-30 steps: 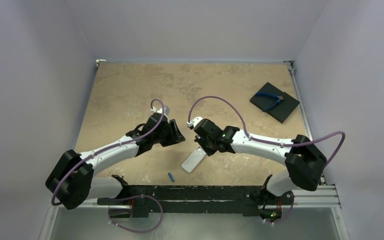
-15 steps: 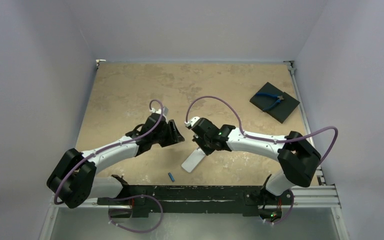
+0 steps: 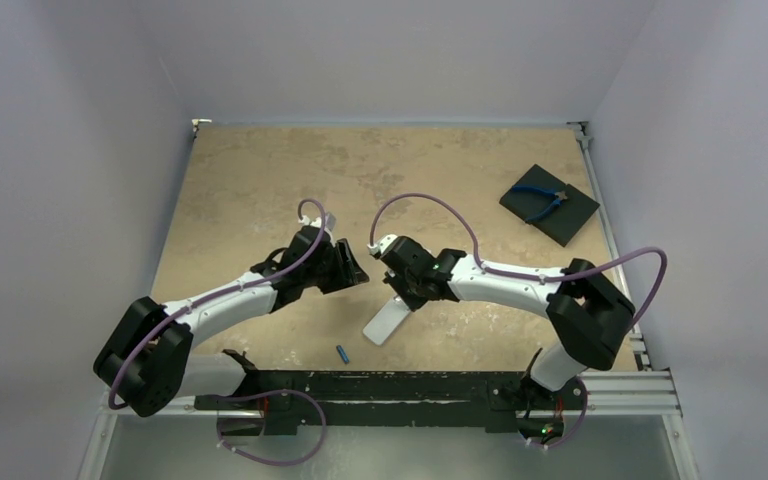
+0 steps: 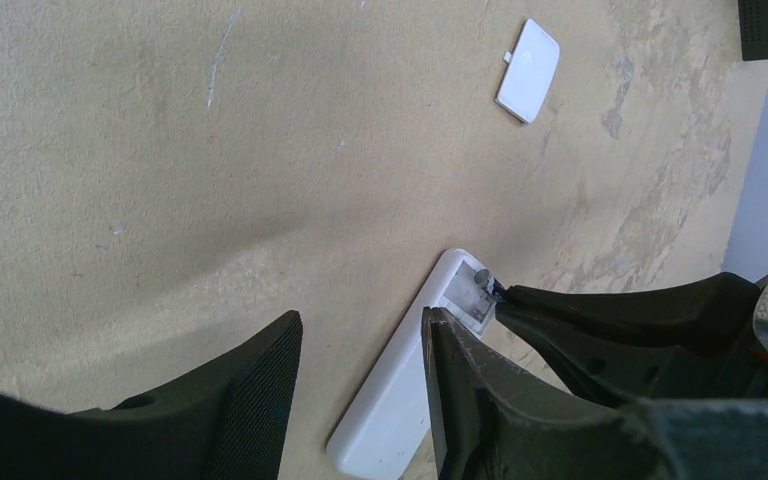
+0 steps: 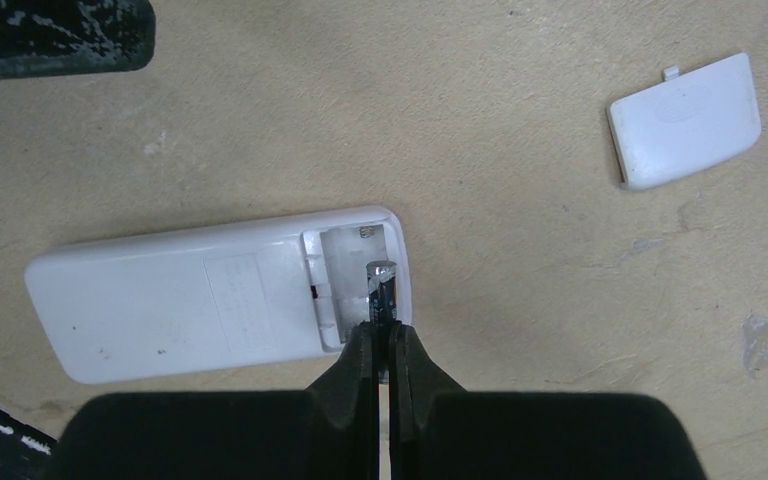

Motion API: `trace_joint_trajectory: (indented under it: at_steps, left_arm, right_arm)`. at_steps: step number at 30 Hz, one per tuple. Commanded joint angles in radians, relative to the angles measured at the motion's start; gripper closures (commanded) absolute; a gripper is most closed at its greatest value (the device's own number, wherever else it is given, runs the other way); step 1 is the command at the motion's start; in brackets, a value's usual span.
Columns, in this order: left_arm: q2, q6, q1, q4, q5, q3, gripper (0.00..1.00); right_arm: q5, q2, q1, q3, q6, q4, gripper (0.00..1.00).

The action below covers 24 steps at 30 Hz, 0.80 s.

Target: Load the batteries into the remote control

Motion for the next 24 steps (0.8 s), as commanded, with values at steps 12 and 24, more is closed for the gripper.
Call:
trace_joint_trajectory:
  at_steps: [12,24]
  left_arm:
    - [-0.006,0.015,0.011,0.045,0.019,-0.015,0.53]
    - [-0.008,0.014,0.012,0.044,0.025,-0.015,0.53]
  right_arm:
    - [-0.031,0.017,-0.006,0.047,-0.002,0.028,0.91]
    - [-0.023,0.028,-0.006,0.049,0.002,0.008,0.90]
